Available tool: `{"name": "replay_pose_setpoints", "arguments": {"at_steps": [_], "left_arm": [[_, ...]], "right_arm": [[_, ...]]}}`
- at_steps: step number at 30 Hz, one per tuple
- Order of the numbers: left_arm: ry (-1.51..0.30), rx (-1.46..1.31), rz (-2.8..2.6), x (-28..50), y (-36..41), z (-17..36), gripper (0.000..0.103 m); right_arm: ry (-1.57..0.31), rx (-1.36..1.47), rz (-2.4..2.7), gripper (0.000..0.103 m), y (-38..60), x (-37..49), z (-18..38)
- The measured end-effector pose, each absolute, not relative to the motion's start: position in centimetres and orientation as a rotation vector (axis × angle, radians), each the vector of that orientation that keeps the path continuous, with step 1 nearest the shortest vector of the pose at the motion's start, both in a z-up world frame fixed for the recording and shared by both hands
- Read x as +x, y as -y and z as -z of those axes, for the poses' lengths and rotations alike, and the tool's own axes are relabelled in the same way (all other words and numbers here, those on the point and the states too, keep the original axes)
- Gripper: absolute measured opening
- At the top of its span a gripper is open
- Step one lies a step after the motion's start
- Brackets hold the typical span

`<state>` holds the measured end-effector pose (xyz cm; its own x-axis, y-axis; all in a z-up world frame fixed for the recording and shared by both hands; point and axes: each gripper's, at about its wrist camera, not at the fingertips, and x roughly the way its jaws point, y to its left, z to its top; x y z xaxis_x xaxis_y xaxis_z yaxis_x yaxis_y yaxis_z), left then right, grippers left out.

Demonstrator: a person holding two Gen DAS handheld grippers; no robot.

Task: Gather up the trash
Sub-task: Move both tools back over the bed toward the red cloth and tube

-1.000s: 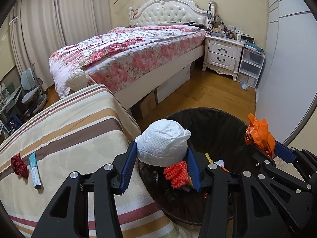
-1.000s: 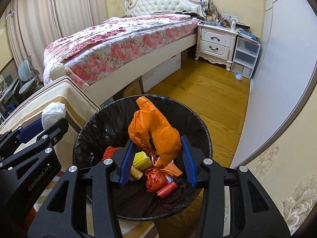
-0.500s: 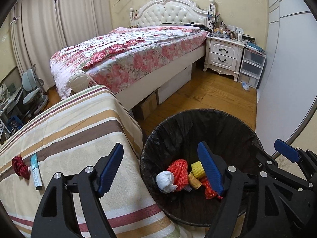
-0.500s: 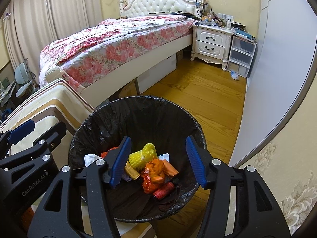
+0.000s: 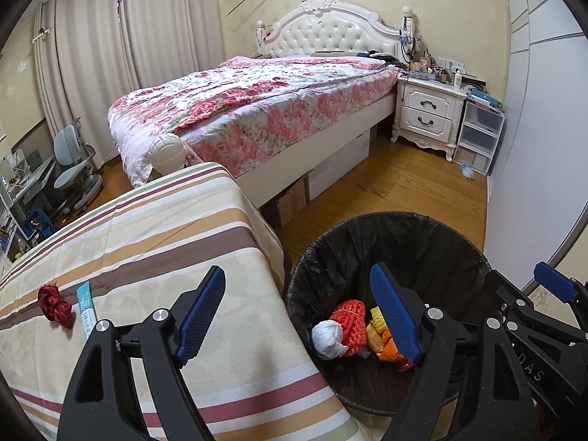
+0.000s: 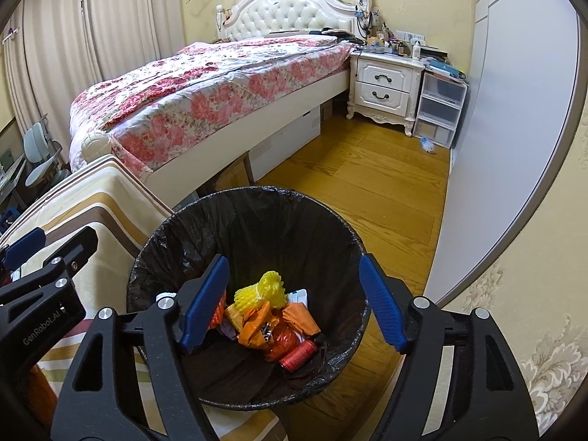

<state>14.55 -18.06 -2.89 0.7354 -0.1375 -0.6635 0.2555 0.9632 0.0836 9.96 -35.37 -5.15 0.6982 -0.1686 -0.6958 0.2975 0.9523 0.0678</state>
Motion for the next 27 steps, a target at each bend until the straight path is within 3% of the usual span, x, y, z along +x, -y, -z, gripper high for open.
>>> {"name": "replay_pose_setpoints", "arguments": {"at_steps": [27], "left_arm": [[-0.699, 0.121, 0.024, 11.7, 7.2, 2.2, 0.082]], "right_arm": [[-0.783, 0.079, 0.069, 0.076, 24.4, 10.3, 4.4]]}}
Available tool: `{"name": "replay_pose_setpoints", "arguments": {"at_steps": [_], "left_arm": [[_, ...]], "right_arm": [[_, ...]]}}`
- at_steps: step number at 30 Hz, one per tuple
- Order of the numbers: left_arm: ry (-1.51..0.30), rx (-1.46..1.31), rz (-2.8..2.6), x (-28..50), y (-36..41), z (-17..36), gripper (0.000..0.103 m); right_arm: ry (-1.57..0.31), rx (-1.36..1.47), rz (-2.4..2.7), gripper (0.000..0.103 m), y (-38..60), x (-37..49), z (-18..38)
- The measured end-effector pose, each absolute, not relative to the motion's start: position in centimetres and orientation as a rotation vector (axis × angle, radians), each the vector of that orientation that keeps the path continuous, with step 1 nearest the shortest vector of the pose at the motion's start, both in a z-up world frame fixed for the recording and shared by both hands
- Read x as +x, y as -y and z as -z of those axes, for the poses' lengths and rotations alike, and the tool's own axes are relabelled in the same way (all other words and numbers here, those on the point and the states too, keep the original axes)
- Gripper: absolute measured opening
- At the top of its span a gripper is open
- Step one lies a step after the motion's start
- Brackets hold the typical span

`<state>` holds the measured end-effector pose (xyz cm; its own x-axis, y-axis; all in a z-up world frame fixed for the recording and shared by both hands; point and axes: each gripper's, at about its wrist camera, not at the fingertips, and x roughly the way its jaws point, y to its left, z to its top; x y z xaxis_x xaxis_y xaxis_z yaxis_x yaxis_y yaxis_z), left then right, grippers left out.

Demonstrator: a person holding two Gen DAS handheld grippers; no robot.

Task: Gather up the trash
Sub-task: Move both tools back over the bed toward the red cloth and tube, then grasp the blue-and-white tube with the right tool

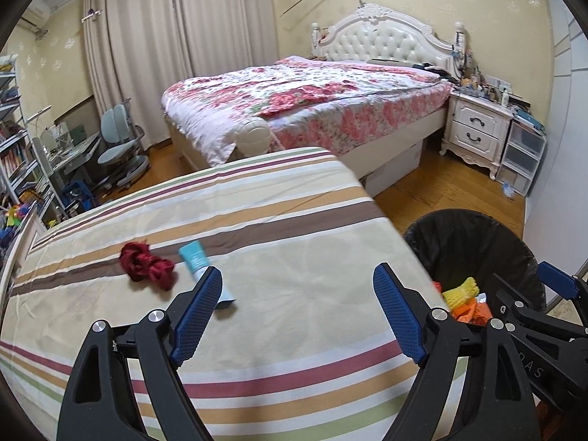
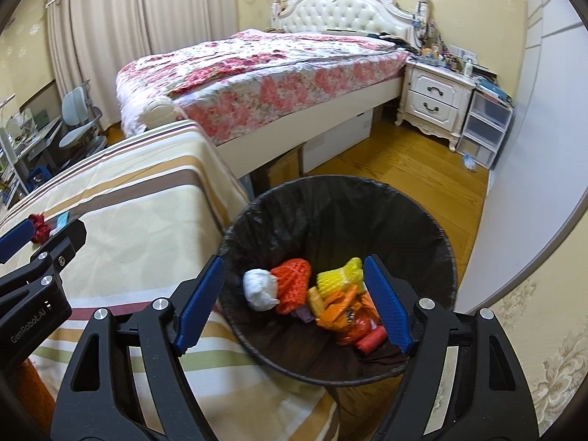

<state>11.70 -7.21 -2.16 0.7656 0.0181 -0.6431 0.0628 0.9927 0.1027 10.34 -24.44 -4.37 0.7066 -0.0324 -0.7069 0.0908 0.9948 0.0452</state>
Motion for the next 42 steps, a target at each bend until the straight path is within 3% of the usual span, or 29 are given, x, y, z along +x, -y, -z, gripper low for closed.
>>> {"name": "replay_pose_setpoints", "arguments": {"at_steps": [29, 40, 42], "left_arm": [[-0.789, -0.015, -0.288, 8.9, -11.1, 4.0, 0.082], [-0.802, -0.044, -0.301, 9.2, -12.8, 4.3, 0.082], [-0.801, -0.038, -0.299, 9.3, -12.6, 4.3, 0.082]], "right_arm": [[-0.842, -0.112, -0.286, 0.073, 6.3, 11.9, 4.5], [-0.860, -0.145, -0.346, 0.049, 2.0, 13.8, 4.3], [-0.868, -0.154, -0.349, 0.037, 1.6, 14.1, 4.5]]}}
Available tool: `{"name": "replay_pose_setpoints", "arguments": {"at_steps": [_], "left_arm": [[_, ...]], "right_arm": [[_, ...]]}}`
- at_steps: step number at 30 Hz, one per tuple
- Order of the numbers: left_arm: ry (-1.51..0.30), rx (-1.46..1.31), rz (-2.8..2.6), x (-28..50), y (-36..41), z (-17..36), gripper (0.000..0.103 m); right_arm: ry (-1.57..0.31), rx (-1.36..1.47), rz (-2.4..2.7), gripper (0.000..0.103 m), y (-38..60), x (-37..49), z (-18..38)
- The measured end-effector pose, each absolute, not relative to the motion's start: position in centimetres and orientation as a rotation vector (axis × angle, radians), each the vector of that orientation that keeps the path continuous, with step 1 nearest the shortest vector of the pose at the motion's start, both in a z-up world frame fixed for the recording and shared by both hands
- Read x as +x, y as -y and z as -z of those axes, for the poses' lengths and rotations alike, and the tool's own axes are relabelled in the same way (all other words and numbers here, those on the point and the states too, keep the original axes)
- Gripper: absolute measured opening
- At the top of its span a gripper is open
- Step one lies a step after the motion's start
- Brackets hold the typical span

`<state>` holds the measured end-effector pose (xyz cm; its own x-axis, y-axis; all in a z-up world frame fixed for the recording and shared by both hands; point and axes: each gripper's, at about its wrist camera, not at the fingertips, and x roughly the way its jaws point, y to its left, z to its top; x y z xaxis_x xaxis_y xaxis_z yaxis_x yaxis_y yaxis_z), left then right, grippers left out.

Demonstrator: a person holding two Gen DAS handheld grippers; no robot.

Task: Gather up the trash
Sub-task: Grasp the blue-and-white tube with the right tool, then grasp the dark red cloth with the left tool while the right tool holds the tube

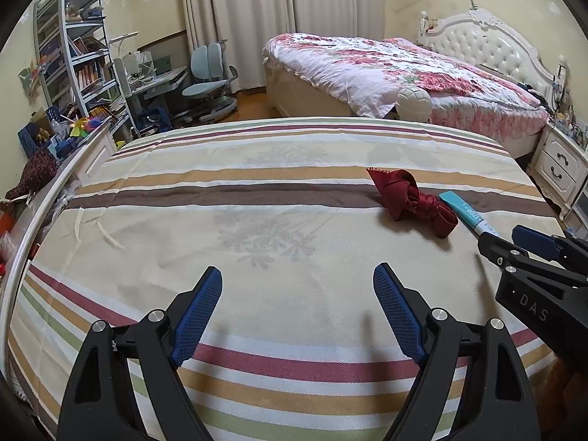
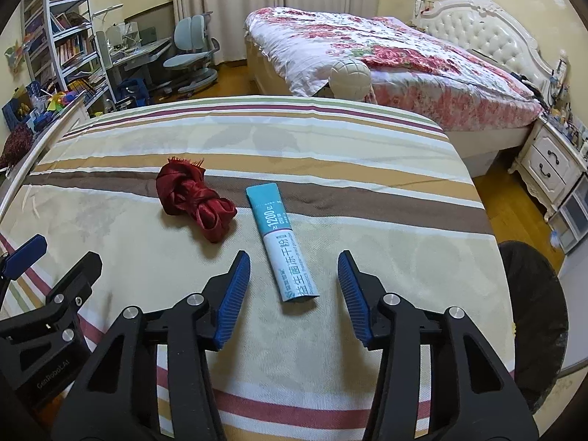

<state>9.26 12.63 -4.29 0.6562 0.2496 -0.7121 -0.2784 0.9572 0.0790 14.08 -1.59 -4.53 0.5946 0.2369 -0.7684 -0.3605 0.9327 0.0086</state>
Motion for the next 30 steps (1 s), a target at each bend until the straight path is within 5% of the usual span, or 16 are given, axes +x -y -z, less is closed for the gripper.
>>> {"name": "replay_pose_setpoints", "arguments": {"at_steps": [6, 30], "left_arm": [[-0.797, -0.024, -0.280, 9.7, -12.0, 4.3, 0.082], [-0.780, 0.029, -0.179, 14.6, -6.4, 4.1, 0.082]], "right_arm": [[-0.877, -0.157, -0.346, 0.018, 1.7, 14.3, 5.0], [-0.881, -0.099, -0.256, 0.018, 7.1, 18.4, 5.2]]}}
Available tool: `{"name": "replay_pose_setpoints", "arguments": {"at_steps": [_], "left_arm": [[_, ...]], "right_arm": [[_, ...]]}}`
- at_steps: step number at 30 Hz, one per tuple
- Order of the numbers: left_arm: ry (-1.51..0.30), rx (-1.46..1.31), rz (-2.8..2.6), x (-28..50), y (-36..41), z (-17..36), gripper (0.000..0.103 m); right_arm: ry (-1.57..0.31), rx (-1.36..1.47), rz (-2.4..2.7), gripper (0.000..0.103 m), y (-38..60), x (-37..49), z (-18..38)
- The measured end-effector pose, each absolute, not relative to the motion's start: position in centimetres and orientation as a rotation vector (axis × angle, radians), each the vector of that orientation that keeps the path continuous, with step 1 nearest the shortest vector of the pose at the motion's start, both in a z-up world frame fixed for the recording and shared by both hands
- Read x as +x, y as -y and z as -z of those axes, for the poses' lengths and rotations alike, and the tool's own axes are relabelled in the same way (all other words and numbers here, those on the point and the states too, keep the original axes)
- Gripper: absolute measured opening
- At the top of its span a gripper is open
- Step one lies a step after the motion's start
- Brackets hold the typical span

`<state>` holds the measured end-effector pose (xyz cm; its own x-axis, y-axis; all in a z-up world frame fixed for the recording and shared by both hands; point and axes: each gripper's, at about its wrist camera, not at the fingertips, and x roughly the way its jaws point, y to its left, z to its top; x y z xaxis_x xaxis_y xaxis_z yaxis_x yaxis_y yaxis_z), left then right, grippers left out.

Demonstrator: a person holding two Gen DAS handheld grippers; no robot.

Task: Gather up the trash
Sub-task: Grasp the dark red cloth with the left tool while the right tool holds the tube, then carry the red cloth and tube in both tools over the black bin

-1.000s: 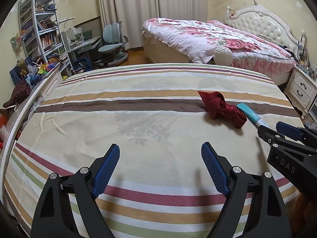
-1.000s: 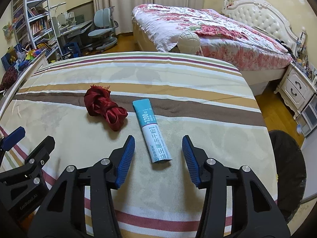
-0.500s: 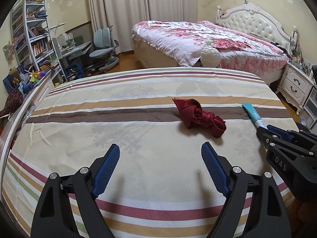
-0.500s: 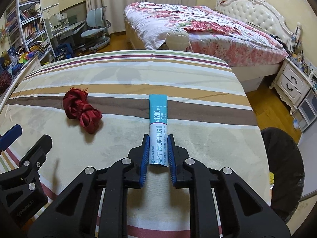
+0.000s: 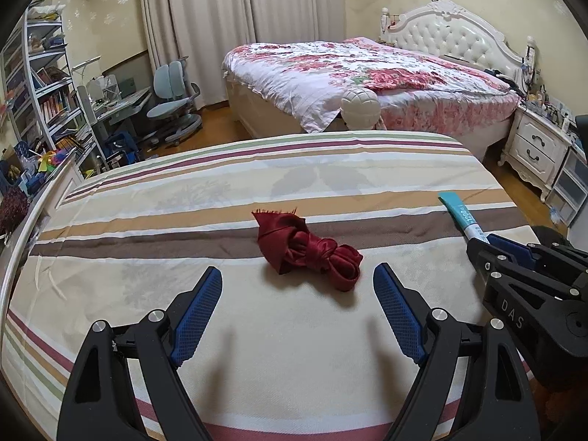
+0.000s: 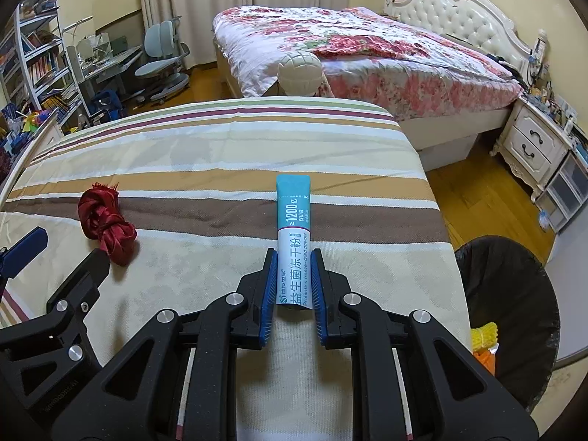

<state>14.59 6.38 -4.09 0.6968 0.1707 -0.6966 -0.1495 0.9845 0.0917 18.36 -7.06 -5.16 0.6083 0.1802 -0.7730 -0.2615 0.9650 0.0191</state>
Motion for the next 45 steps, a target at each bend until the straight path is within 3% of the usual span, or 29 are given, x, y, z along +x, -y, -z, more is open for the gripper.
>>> {"name": "replay_pose_setpoints", "arguments": {"at_steps": [12, 16, 22, 27, 45], "left_arm": [[-0.837, 0.015, -0.177, 17.2, -6.7, 4.7, 0.081], [-0.883, -0.038, -0.128, 17.5, -7.4, 5.4, 0.052], [-0.886, -0.071, -0.076, 16.8, -7.7, 5.5, 0.032], [-0.875, -0.074, -0.059, 15.9, -7.7, 5.3, 0.022], [-0.815, -0.080, -0.038, 10.9, -8.4, 3.8, 0.021]], "right_arm": [[-0.882, -0.098, -0.257, 0.018, 7.1, 18.6, 5.2], [-0.882, -0.103, -0.256, 0.018, 7.0, 18.7, 5.2], [-0.881, -0.106, -0.256, 0.018, 6.9, 18.7, 5.3], [-0.878, -0.101, -0.261, 0.018, 6.9, 18.1, 5.3], [-0.859, -0.075, -0.276, 0.018, 8.1, 12.4, 5.3]]}}
